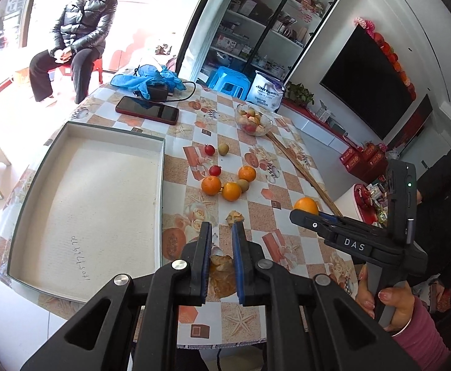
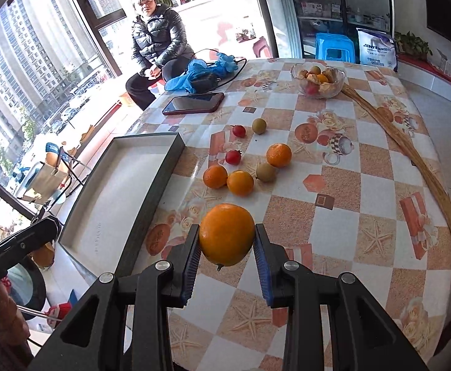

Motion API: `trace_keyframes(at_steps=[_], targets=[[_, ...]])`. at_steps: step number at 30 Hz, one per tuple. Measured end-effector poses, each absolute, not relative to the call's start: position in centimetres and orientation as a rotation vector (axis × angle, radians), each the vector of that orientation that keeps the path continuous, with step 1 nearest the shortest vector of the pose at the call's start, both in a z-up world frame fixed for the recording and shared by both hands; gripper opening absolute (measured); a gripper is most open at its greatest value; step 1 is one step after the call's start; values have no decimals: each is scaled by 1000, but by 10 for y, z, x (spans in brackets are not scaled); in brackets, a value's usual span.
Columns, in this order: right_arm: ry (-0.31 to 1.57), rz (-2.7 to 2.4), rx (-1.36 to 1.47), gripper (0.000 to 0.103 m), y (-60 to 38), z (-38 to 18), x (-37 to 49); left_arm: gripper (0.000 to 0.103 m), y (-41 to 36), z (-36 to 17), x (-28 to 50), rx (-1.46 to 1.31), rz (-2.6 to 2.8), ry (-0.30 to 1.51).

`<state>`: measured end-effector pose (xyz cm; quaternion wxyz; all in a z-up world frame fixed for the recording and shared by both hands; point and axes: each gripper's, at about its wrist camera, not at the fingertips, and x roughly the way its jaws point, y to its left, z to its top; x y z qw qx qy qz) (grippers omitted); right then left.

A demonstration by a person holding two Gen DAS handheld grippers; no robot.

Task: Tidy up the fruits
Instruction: 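Grasp the large orange with the right tool, then carry the orange over the white tray and open the right tool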

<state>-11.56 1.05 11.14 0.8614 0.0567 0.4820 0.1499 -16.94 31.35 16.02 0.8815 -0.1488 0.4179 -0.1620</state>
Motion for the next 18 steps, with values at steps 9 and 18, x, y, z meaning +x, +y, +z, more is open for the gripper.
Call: trace_keyframes(at_steps=[9,18], targets=[[967,378,62,35,52,162,-132,14,336,196,-196,-236,-277,798],[1035,510,34,35,134,147,-103,14,379,158,-171,-200,-79,865]])
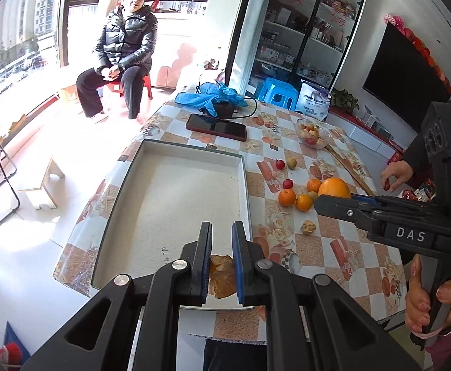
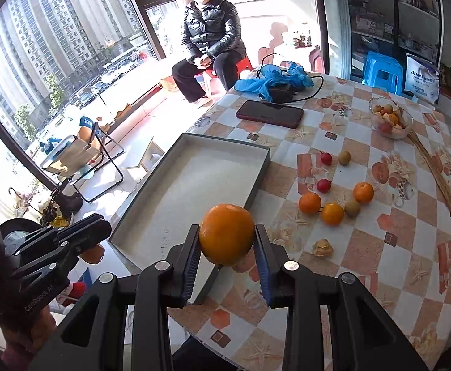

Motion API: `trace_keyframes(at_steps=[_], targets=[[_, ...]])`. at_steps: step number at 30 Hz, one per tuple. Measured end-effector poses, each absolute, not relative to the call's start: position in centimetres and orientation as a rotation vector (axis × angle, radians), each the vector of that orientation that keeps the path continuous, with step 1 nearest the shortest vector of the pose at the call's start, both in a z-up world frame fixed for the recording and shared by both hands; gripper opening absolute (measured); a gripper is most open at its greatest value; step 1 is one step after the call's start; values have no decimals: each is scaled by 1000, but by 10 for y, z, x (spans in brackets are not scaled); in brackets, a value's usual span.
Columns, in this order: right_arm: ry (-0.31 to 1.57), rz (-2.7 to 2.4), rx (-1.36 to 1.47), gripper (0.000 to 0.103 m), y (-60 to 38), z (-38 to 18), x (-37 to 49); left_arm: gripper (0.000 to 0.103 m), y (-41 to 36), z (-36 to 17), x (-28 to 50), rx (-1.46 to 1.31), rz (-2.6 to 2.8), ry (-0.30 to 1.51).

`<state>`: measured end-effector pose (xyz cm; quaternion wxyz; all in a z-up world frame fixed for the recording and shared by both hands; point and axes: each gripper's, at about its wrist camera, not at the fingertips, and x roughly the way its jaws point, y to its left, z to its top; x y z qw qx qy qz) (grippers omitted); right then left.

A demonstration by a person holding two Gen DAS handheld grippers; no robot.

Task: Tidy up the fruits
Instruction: 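Carry the orange over the white tray and open the right tool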

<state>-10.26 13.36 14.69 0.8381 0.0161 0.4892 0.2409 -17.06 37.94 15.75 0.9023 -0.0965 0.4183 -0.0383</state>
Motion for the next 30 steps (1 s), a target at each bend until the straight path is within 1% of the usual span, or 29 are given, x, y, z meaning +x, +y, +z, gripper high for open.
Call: trace_keyframes(at_steps=[8,13,15,16,17,18,19,20,22,27,30], targets=[[1198,578,124,35,194,61,-50,14,410,71,-125,-184,68,1021],[1252,604,148,35,211,33,-40,14,419,30,-112,-183,106,1101],[1267,614,144,35,215,26,-40,15,419,24,-111,-192,112,1088],[1277,617,141,35,217,24,-40,21,418,25,-113,-188,116,1069],[1290,619,142,35,217,20,-39,29,419,26,-113,-181,121,1062],[1304,617,146,36,217,18,-39,58,419,27,-113,-177,130,1062],[1313,615,152,57,217,17,-38,82,419,27,-114,-176,142,1054],[1309,613,159,86,215,18,-39,84,420,29,-116,-178,157,1030],[1258,640,191,102,209,33,-45,84,420,33,-119,-168,167,1005],[1119,560,151,102,173,74,-62,84,410,55,-130,-144,171,936],[1091,416,135,102,131,78,-70,84,387,72,-137,-108,129,891]])
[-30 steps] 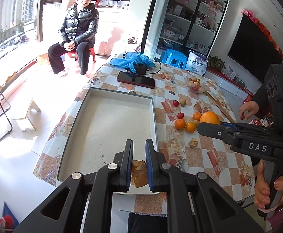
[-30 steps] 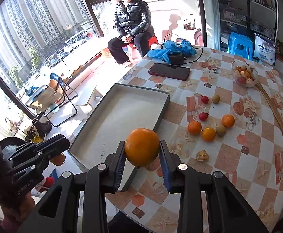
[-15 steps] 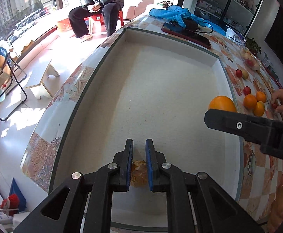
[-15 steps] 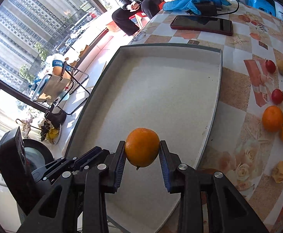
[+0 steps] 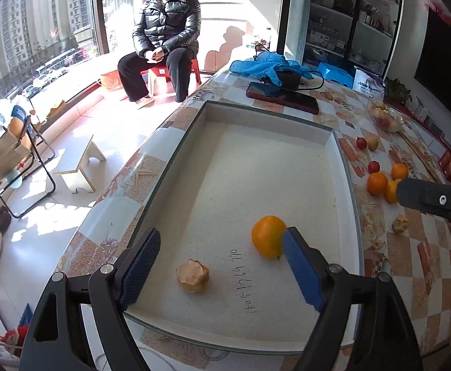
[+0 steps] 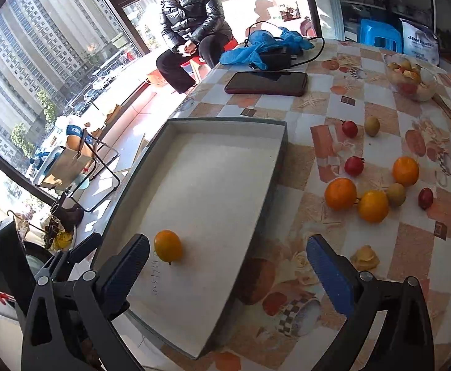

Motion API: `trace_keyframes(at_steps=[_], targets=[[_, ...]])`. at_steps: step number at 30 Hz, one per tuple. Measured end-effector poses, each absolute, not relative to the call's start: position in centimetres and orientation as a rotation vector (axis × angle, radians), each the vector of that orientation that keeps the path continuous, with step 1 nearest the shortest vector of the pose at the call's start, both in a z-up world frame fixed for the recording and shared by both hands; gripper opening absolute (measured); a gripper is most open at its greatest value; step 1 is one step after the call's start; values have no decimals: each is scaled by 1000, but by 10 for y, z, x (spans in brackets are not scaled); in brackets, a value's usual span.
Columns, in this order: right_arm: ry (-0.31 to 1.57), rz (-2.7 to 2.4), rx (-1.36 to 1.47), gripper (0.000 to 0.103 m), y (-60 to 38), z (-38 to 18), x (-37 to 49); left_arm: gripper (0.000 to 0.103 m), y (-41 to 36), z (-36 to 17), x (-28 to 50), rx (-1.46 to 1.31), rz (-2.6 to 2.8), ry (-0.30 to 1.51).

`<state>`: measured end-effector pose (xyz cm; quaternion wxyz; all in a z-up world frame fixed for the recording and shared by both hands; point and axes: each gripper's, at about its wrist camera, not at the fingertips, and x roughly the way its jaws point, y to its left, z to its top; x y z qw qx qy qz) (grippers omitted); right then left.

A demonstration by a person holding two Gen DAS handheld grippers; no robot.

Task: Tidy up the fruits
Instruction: 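Carry the orange over the white tray and open the right tool, then lift the right tool away from the tray back toward the fruits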

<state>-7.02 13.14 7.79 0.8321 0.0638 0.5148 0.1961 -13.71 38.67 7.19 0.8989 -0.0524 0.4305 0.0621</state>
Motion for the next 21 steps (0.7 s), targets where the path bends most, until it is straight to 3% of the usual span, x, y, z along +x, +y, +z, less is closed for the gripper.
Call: trace_keyframes(at_steps=[7,13,21], targets=[[1100,60,212,102,-1,51,-92,84,282,96,-149,23,-146,818],[1117,-200,282,102,-86,14,-118,84,193,71,-155,166,-325,849],[1032,-280,193,103,-101,4,-133,84,204,21,-152,174,-231,995]])
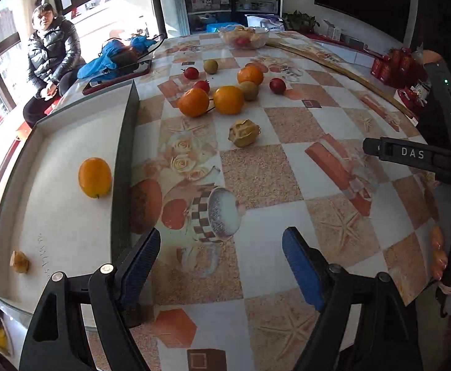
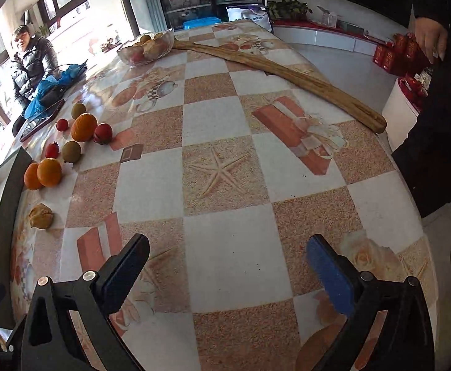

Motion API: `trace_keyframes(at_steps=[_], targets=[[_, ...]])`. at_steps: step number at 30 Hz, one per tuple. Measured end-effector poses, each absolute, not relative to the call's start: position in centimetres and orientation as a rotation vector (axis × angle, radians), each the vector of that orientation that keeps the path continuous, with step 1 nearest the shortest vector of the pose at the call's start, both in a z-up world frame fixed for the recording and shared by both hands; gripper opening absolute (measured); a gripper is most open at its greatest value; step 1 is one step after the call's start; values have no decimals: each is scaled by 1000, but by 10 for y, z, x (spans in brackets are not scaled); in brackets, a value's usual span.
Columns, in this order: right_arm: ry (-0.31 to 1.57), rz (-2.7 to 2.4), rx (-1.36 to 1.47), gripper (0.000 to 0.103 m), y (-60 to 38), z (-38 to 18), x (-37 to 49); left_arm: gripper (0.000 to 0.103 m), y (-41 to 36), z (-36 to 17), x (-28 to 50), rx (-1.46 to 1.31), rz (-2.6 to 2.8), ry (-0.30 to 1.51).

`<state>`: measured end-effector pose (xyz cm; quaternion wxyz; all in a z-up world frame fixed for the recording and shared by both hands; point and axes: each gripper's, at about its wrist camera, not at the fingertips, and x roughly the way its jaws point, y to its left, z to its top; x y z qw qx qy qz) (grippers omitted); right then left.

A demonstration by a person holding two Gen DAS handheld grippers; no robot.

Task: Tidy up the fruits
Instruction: 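Lift the right tool away from the tray back toward the fruits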

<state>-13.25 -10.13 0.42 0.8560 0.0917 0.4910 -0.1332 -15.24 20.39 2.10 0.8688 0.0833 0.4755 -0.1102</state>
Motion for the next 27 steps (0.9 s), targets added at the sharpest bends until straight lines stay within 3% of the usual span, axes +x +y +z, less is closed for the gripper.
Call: trace_keyframes(at_steps=[9,16,27], targets=[[983,-288,114,103,-93,-4,-133,84,202,11,-143,131,-184,1023],[979,-285,112,103,-92,-4,-133,103,189,5,-147,75,-100,1018],[979,-285,112,103,-91,-3,-134,103,188,5,-146,72,-92,1032]])
